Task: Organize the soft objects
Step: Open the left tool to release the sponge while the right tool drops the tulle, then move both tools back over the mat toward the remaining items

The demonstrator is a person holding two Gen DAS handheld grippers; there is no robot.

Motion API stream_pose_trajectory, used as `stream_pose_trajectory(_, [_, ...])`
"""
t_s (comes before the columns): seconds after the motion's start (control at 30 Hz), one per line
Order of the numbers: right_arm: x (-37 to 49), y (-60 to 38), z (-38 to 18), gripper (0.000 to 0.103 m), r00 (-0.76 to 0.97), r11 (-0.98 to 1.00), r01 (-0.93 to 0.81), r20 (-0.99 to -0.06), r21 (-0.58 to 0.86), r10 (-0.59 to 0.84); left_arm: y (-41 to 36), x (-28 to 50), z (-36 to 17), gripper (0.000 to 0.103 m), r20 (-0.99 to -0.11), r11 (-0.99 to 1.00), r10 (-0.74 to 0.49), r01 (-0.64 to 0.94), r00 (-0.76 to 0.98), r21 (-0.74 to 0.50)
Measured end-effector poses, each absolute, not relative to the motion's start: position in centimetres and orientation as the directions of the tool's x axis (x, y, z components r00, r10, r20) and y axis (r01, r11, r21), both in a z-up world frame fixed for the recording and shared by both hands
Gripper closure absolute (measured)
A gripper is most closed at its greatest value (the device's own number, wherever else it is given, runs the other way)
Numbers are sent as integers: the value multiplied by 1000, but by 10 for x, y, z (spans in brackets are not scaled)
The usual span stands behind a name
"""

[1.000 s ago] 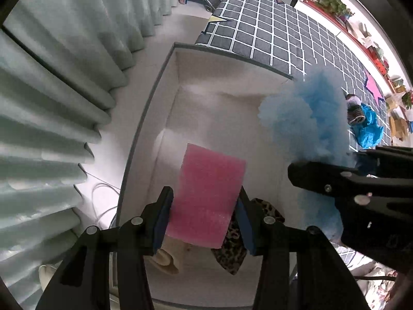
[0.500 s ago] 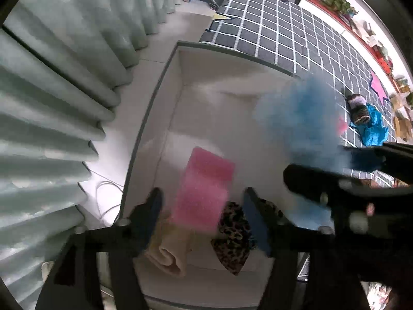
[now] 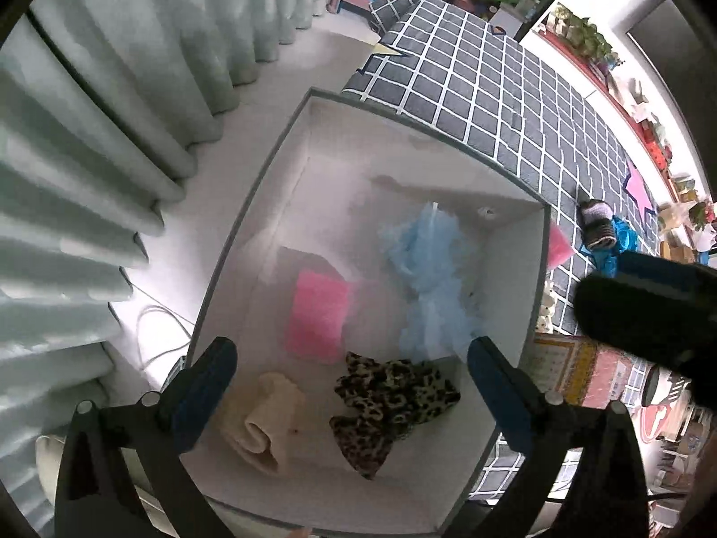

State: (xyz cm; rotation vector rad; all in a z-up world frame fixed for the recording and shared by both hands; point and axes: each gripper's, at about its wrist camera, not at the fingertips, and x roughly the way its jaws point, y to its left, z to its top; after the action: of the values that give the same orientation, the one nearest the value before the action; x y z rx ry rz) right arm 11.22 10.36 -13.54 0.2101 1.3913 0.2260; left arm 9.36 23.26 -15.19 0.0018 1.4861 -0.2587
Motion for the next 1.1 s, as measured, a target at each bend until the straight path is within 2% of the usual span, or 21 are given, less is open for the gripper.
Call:
stream_pose_trajectory(0.17, [110,60,-113,12,211,960,20,-939,280,270,222,91,-144,0,-983,969,-178,182,55,-165])
stream_pose_trajectory(0.27, [112,25,-114,12,224,967,87,-950,240,216,217,88,-141,0,-983,968,-180,186,47,-169])
stream_pose_trajectory(0.5, [119,-39,-169,12,132,961,211,-979,181,155,202,83,-139,0,-986,969,-160,199,36,-150])
stream_pose_trajectory(0.9, [147,-44,-246,12,32,948,156,-961,278,276,184,84,-138,0,-996,981,-89,172,21,-84])
stream_pose_trajectory(0.93, [150,-44,-251,14,30,947,155,-960,281,280,182,83,-137,0,-996,982,-82,172,22,-77])
stream_pose_trajectory(0.97, [151,-45,-254,30,31,946,157,-959,284,283,180,83,-137,0,-997,983,-77,172,21,-73])
stream_pose_trajectory(1.0, [153,-46,-258,50,24,942,162,-956,293,293,178,83,-136,0,-997,983,-73,172,19,-69])
stream_pose_trajectory(1.03, [153,-47,-262,62,14,936,171,-950,309,312,175,83,-135,0,-998,983,-68,173,18,-63])
stream_pose_trajectory(1.1, [151,-51,-266,67,12,918,183,-934,353,357,169,84,-133,0,-998,982,-62,179,19,-58])
